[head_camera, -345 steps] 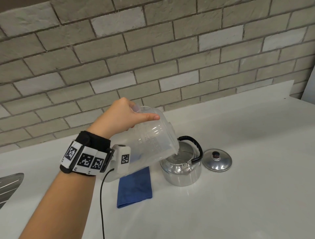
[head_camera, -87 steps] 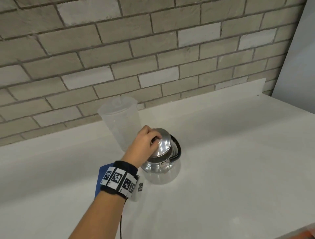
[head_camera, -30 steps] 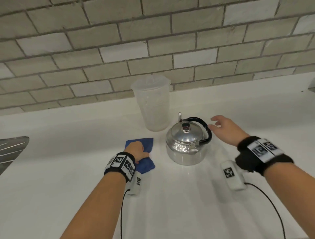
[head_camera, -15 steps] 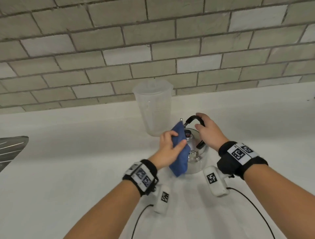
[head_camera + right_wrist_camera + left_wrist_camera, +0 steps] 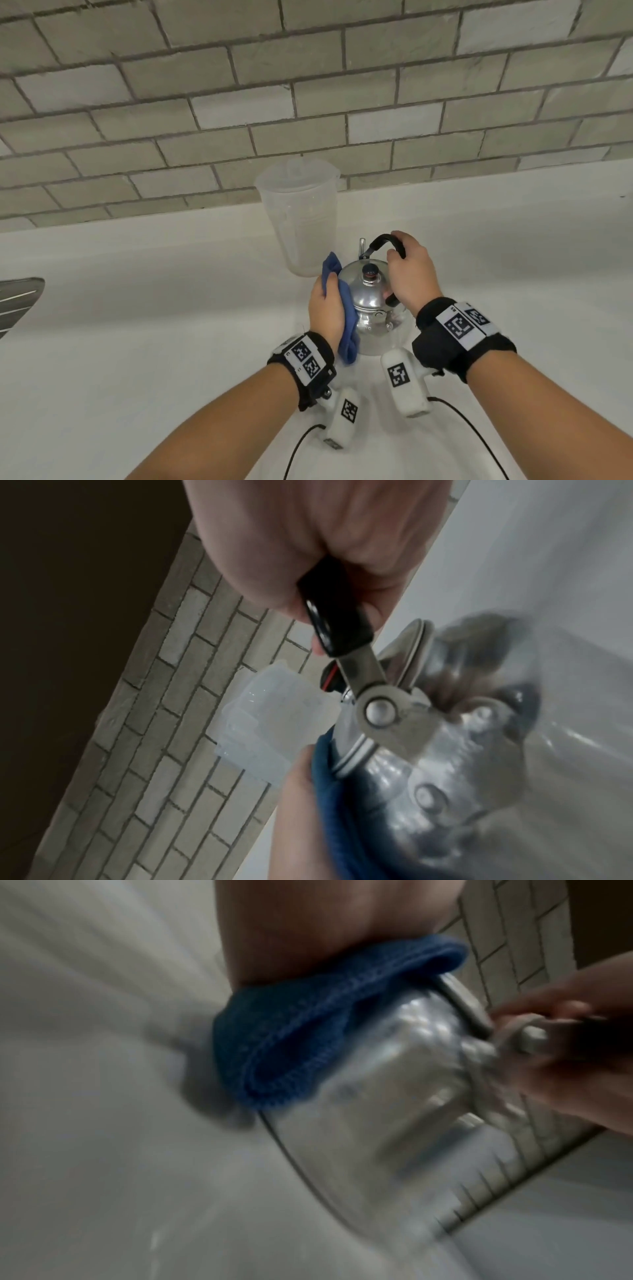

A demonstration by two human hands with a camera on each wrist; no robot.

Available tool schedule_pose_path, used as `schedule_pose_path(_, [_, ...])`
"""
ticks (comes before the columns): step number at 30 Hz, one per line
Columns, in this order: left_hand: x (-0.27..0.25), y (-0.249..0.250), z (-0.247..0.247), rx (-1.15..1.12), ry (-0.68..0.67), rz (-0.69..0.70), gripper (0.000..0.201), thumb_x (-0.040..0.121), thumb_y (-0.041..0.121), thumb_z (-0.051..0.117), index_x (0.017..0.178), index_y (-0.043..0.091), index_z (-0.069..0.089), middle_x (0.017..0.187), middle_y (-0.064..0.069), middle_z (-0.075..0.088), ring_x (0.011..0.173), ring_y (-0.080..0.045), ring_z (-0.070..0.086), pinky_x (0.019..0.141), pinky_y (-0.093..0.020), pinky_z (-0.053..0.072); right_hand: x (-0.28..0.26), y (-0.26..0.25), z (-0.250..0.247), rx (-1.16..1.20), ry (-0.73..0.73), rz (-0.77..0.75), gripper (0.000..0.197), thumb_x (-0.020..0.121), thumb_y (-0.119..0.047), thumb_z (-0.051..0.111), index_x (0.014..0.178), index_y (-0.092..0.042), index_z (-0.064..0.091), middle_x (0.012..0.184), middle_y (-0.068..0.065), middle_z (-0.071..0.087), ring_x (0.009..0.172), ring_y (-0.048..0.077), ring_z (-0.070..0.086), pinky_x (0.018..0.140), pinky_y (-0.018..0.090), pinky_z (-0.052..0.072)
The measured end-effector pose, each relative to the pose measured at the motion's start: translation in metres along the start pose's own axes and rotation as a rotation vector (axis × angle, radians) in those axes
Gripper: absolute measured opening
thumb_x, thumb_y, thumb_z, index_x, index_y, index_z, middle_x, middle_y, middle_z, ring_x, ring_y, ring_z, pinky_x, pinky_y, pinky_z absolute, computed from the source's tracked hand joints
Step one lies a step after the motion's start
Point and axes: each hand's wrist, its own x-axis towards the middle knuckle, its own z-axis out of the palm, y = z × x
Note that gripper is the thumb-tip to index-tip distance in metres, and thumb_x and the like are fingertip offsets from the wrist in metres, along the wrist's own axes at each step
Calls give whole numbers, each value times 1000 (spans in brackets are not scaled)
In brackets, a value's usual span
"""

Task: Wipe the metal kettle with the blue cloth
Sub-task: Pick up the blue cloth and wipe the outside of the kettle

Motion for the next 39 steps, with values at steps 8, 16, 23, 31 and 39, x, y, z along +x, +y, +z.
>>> schedule_pose_path(8, [41, 19, -3, 150, -152, -143, 22, 93, 37, 53, 89, 18, 65, 102, -13, 67, 99, -30, 64, 100, -49, 49, -4, -4, 21, 224, 190, 121, 42, 97, -11, 41, 139, -11, 42, 121, -1, 54, 97, 17, 55, 75, 17, 50])
schedule_pose_path(16, [12, -11, -4, -5, 22, 41, 37, 95, 45, 43, 114, 21, 62, 107, -8, 70, 102, -23, 66, 97, -37, 47, -8, -10, 38, 364, 70, 261, 61, 96, -22, 47, 148, -25, 16, 126, 7, 50, 102, 25, 60, 93, 44, 50])
schedule_pose_path(23, [40, -1, -20, -94, -128, -171, 47, 87, 40, 60, 121, 9, 68, 112, -19, 73, 110, -34, 67, 105, -47, 47, 16, -6, -43, -744, -629, -445, 68, 71, -81, 43, 129, -46, 40, 157, 1, -2, 145, 21, -18, 117, 47, -2])
schedule_pose_path(31, [49, -18, -14, -234, -62, -243, 56, 72, 44, 68, 111, 4, 71, 104, -19, 71, 114, -40, 64, 109, -53, 42, 22, 3, -27, -713, -539, -826, 52, 70, -80, 44, 74, -29, 52, 67, -16, 45, 71, 6, 41, 79, 26, 30])
schedule_pose_path(39, [22, -18, 0, -286, 68, -103, 64, 89, 59, 54, 133, 13, 61, 132, -15, 65, 124, -30, 59, 112, -43, 39, 9, -8, 30, -841, -140, -736, 46, 84, -64, 49, 89, -20, 59, 77, -4, 66, 72, 18, 60, 70, 31, 45])
